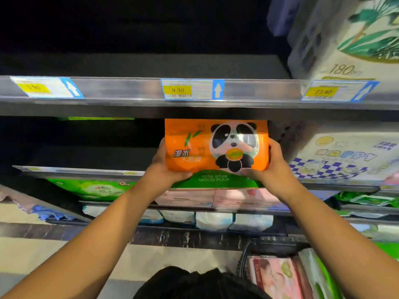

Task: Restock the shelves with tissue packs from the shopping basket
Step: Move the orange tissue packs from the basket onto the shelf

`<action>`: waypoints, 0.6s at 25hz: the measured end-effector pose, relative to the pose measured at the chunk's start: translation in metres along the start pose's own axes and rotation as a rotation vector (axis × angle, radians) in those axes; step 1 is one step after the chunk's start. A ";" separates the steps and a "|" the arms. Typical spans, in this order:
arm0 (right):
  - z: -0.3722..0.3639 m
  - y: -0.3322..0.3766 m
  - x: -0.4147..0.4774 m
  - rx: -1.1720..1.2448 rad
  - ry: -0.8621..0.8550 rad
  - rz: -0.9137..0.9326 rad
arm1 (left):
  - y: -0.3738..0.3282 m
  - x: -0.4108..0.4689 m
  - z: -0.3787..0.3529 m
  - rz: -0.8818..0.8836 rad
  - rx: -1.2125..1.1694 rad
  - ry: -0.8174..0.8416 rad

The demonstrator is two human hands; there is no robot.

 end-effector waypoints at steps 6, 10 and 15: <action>-0.007 -0.025 0.011 0.014 -0.033 -0.022 | -0.002 0.023 -0.020 0.027 0.080 -0.021; -0.004 -0.027 0.019 0.016 -0.047 -0.002 | -0.009 0.027 -0.020 -0.005 0.075 -0.015; 0.003 -0.024 0.030 -0.061 -0.054 -0.004 | -0.014 0.033 -0.017 -0.009 0.096 -0.034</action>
Point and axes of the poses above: each hand's wrist, its own x-axis towards the middle knuckle, its own z-axis out of the back of the hand, y = z × x, the point moved 8 cm from there along x, towards the middle knuckle
